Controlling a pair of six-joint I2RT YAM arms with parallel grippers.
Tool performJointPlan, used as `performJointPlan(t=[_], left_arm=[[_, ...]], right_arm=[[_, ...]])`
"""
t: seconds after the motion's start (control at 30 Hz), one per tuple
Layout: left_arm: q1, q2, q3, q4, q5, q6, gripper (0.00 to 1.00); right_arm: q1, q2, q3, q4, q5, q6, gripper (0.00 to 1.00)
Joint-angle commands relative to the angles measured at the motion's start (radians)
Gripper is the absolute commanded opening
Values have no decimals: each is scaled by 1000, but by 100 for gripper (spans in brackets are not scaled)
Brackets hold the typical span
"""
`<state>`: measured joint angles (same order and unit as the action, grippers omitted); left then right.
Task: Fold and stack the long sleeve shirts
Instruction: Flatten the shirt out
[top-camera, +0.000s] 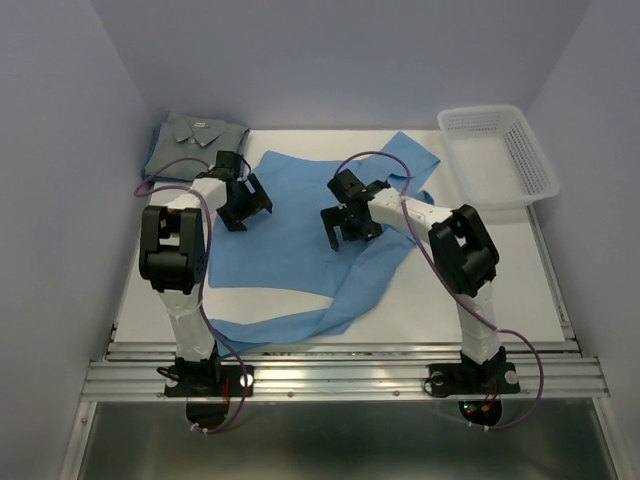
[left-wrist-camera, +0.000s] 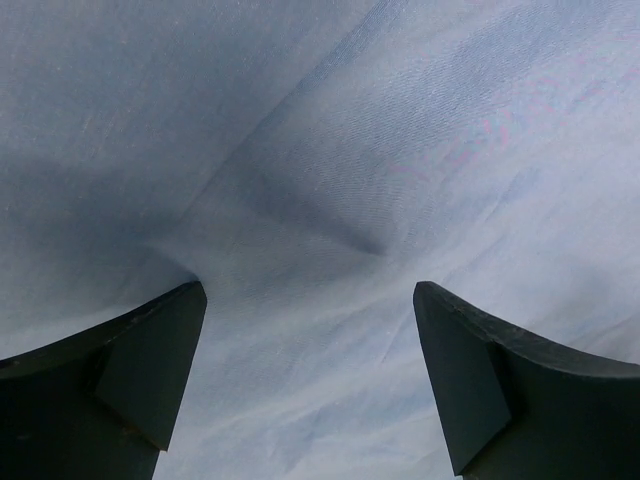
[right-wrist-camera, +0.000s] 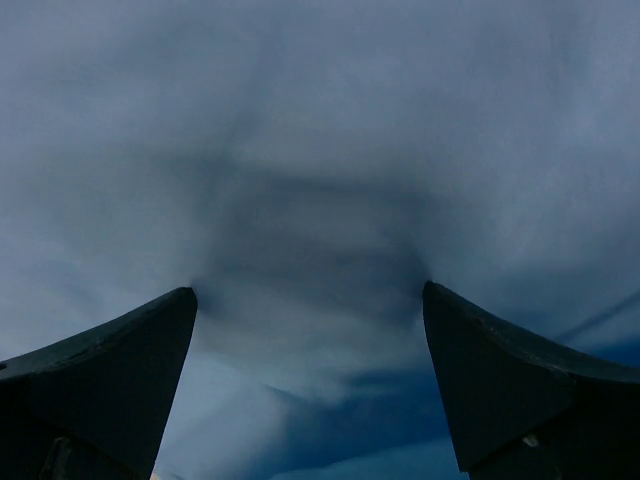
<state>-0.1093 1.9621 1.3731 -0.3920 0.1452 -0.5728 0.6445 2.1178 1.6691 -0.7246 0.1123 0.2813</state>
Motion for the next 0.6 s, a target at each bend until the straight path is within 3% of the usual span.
performJointPlan(t=[0.0,0.3,0.57], left_arm=[[20,20,-19,2,-12,16,99],[36,50,-17,-7,-24,5,99],[51,58,-8,-41,-56,-2,99]], right_arm=[[-54,-146,-164,-114,87,97,100],[-224,-471,-503,-375,213,254,100],[-351,-568,-644,-443,211,351,100]])
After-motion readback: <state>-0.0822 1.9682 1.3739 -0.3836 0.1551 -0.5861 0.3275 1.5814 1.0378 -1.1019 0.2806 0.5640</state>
